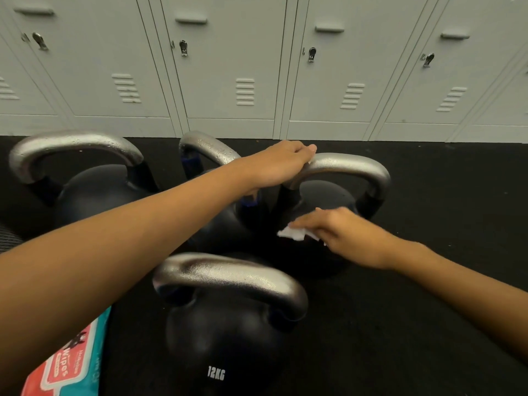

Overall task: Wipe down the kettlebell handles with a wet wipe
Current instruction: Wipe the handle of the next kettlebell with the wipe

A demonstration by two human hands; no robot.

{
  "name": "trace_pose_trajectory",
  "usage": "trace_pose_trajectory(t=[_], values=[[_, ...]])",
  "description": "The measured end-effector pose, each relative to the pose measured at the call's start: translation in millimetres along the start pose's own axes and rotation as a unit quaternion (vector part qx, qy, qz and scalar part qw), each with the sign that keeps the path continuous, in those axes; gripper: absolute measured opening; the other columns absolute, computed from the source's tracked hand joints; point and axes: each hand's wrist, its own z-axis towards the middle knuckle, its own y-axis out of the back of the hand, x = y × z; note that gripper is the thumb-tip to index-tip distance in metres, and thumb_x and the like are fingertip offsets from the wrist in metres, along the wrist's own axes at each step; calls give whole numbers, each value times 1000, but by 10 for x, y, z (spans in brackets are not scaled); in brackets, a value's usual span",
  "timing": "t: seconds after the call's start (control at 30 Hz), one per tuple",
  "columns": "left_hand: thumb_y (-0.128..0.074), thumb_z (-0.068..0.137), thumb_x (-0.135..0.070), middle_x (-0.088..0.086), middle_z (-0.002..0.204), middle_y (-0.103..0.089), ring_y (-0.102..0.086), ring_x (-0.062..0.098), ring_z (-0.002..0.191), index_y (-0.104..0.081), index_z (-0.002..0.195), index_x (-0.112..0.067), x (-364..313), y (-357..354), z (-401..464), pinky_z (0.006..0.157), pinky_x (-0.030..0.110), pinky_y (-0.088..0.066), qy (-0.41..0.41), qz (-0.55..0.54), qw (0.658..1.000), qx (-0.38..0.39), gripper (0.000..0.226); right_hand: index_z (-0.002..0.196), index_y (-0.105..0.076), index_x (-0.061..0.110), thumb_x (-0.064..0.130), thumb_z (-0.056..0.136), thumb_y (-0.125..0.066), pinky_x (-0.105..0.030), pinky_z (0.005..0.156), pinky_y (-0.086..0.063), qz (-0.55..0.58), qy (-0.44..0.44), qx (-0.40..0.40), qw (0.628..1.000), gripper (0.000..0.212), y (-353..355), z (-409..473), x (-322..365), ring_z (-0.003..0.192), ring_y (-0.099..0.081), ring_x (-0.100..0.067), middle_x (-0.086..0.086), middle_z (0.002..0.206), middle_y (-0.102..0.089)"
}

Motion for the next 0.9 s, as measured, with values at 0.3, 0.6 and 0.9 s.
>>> trace_pose_trajectory(t=[0.3,0.6,0.9], values=[[-36,103,-32,-2,93,-59,-58,14,93,-60,102,-15,-7,163,59,89,29,-48,33,-233,962,-139,29,128,-64,18,6,100,-49,-4,96,-35,34,-44,-225,973,35,964,66,282,117,-53,1,9,126,-64],[-36,103,-26,-1,94,-58,-57,15,92,-59,100,-15,18,214,13,91,32,-50,23,-243,950,-193,25,136,-55,20,35,105,-34,-33,105,-29,-272,-51,-44,960,41,527,598,17,117,-56,-27,-5,129,-61],[-40,100,-23,-2,95,-60,-58,16,94,-60,103,-15,13,274,-44,90,32,-51,14,-205,960,-191,21,122,-64,24,25,102,-39,-59,117,3,-602,33,116,789,32,50,896,136,121,-51,-27,-1,119,-63]])
